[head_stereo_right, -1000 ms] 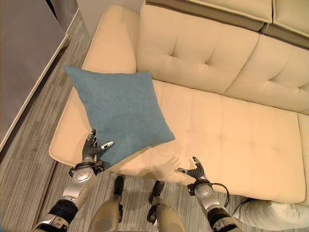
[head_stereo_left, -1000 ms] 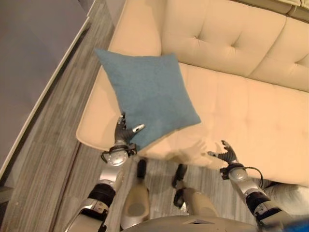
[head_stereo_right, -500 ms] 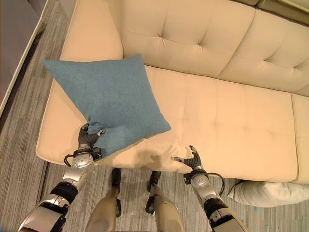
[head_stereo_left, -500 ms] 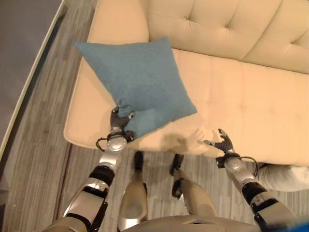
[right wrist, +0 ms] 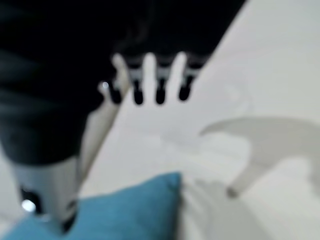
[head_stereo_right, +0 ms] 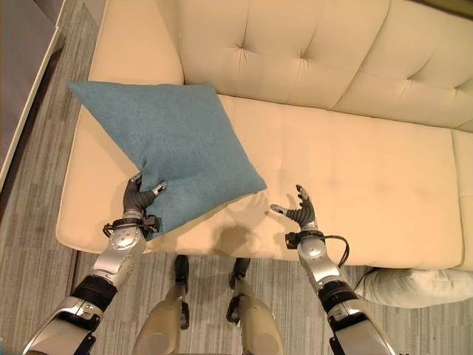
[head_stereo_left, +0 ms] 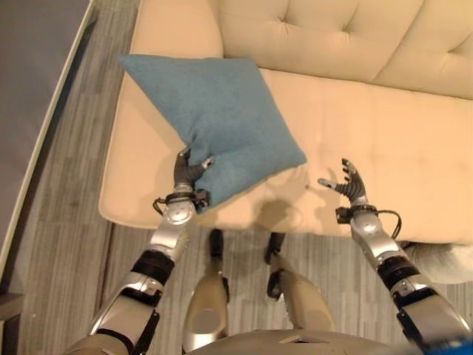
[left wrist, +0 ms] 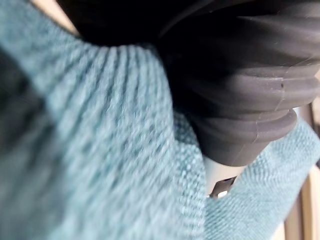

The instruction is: Pick up all the scattered cushions and arrange them neatly on the sofa.

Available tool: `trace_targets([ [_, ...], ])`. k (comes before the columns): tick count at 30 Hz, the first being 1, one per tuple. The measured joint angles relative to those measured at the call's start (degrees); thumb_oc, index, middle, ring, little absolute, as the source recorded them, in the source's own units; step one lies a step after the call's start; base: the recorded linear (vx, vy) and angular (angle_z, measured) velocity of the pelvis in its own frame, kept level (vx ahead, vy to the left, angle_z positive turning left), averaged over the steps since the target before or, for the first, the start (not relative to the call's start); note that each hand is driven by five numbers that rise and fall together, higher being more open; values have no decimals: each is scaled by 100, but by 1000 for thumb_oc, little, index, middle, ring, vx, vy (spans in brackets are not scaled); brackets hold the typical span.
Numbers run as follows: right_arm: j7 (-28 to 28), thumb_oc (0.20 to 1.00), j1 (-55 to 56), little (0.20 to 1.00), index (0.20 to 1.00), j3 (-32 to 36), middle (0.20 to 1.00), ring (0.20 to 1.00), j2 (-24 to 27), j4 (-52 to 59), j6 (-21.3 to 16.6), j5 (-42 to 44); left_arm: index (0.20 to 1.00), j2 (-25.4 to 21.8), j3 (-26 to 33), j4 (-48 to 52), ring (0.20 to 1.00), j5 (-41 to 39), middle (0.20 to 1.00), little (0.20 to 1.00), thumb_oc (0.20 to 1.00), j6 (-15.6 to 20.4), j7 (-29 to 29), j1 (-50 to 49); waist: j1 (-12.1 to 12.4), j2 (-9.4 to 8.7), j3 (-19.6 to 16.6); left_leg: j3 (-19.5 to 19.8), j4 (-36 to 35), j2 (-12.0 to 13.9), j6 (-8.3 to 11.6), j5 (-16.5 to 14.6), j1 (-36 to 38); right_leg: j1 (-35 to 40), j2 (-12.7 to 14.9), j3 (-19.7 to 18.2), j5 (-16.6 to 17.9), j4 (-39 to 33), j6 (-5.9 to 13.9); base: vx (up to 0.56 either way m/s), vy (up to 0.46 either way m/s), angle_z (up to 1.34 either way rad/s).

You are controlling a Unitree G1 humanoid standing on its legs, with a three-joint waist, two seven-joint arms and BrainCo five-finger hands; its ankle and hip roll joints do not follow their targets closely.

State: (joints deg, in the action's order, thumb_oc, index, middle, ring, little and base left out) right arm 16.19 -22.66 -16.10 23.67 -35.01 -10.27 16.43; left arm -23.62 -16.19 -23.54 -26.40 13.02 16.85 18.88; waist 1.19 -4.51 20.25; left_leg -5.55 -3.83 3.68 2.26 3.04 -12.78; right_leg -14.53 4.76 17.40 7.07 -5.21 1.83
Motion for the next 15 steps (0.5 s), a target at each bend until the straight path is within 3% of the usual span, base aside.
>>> trace_targets([
  [11, -521, 1000, -298, 1000, 1000, 188, 1000, 1000, 249, 21, -20, 679, 200, -220, 338, 59, 200, -236, 200, 200, 200, 7, -844, -466, 305, 436, 263, 65, 13, 5, 17, 15, -34, 11, 6, 89, 5, 0, -8, -4, 4, 2],
  [15, -622, 1000, -387, 1000, 1000, 196, 1000, 1000, 275, 17, -18, 809, 200, -275, 399, 141, 200, -249, 200, 200, 200, 8, -1049, -528, 314, 499, 302, 145, 12, 4, 25, 34, -71, 11, 8, 154, 4, 0, -9, 5, 4, 9],
])
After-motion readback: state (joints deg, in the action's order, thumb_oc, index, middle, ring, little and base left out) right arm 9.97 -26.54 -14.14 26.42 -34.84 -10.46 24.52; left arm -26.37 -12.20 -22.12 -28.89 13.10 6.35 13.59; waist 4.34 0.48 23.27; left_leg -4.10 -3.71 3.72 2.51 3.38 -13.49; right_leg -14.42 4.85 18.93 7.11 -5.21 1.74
